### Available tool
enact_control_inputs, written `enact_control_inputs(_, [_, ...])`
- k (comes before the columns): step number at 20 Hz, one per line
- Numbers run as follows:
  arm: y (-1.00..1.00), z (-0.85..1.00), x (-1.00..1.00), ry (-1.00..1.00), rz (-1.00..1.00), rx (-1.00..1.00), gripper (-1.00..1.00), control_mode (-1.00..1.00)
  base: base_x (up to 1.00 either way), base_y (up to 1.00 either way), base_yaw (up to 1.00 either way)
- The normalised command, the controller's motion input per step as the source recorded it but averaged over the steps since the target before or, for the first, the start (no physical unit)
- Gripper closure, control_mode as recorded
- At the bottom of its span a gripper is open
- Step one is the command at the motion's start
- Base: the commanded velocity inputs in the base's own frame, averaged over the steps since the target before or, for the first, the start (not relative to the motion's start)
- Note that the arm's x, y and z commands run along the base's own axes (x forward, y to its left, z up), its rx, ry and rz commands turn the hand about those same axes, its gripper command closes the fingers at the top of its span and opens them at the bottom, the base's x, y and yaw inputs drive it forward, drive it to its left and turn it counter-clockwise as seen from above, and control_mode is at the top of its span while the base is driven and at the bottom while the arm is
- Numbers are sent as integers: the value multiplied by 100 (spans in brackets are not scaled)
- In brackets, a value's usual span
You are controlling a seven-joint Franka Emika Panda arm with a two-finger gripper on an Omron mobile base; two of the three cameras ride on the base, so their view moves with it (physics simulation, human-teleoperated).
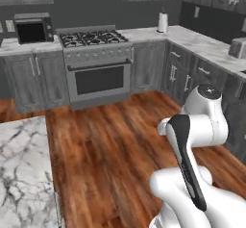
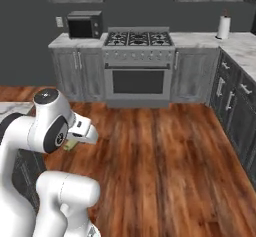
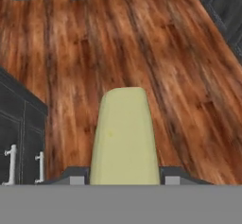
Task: Retrieve the butter from the fridge and place it on a plate on the dining table. Then retrieve the butter knife by the fridge and place it near the plate.
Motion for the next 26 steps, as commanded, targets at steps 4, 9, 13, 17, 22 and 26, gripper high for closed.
enact_control_inputs(4, [0, 0, 0, 0, 0, 0, 100, 100, 100, -38, 45])
enact_control_inputs(9, [0, 0, 0, 0, 0, 0, 100, 100, 100, -57, 49])
enact_control_inputs(13, [0, 0, 0, 0, 0, 0, 100, 100, 100, -50, 54])
enact_control_inputs(17, [0, 0, 0, 0, 0, 0, 100, 100, 100, -35, 73])
enact_control_inputs(22, [0, 0, 0, 0, 0, 0, 100, 100, 70, -69, 71])
enact_control_inputs(26, [0, 0, 0, 0, 0, 0, 100, 100, 41, -92, 63])
